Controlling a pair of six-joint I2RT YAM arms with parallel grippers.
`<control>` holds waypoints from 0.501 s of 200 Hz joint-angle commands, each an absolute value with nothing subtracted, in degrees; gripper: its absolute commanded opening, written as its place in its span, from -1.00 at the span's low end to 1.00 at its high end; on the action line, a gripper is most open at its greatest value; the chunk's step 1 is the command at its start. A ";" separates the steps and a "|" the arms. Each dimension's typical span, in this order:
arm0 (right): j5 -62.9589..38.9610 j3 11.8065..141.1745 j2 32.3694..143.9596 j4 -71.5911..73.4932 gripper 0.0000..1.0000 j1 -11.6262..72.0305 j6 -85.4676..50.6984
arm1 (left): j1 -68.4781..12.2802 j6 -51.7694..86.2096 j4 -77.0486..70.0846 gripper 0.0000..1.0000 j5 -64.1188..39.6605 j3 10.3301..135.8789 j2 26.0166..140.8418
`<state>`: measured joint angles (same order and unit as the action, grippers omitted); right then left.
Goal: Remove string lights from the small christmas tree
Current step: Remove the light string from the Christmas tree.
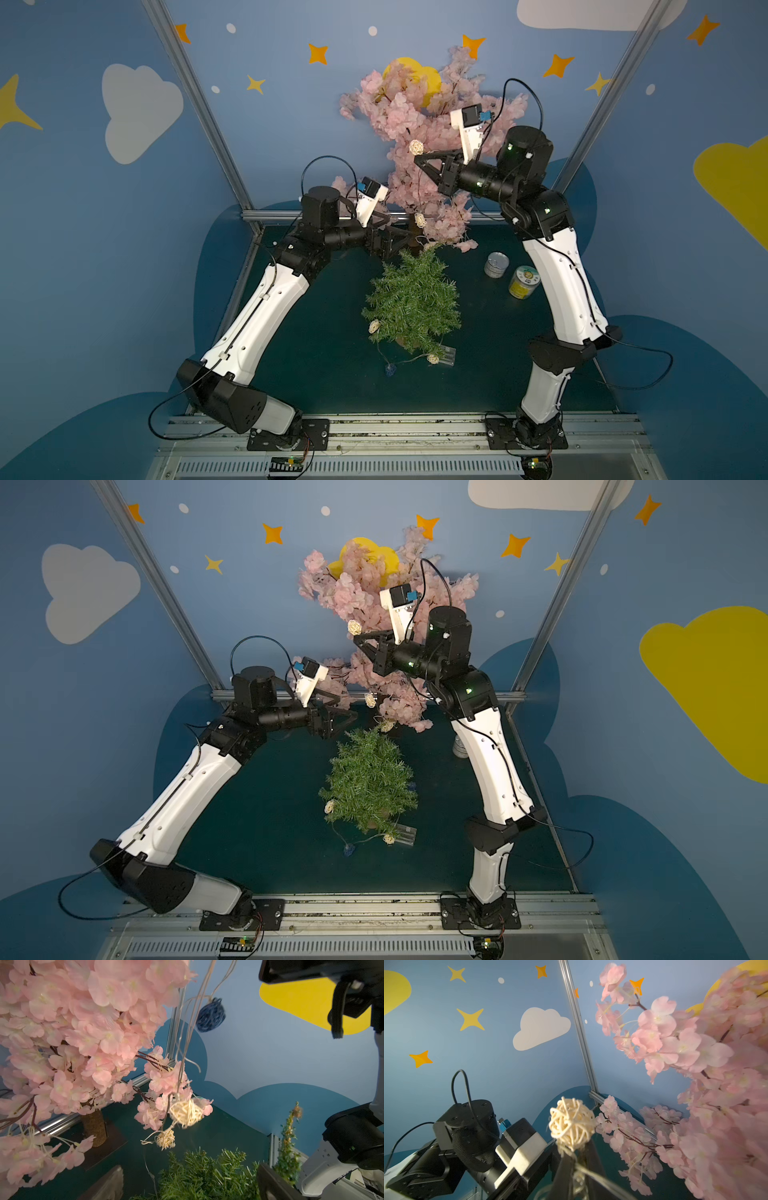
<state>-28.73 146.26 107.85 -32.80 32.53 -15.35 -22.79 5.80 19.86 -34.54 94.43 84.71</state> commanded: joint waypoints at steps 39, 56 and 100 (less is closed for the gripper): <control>-29.11 147.22 107.95 -30.71 -0.89 35.67 -16.73 | -21.76 13.91 8.79 0.96 -45.80 93.65 87.23; -29.20 147.22 107.59 -30.57 -0.89 36.21 -16.95 | -21.77 14.54 8.79 0.76 -45.73 93.78 88.35; -29.35 147.28 106.36 -31.19 -0.89 36.98 -17.46 | -21.71 16.66 7.97 -0.50 -43.41 93.61 89.27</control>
<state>-29.02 146.26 108.36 -32.29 36.32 -16.78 -21.87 14.66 9.74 -43.46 93.95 89.34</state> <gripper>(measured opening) 0.095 0.357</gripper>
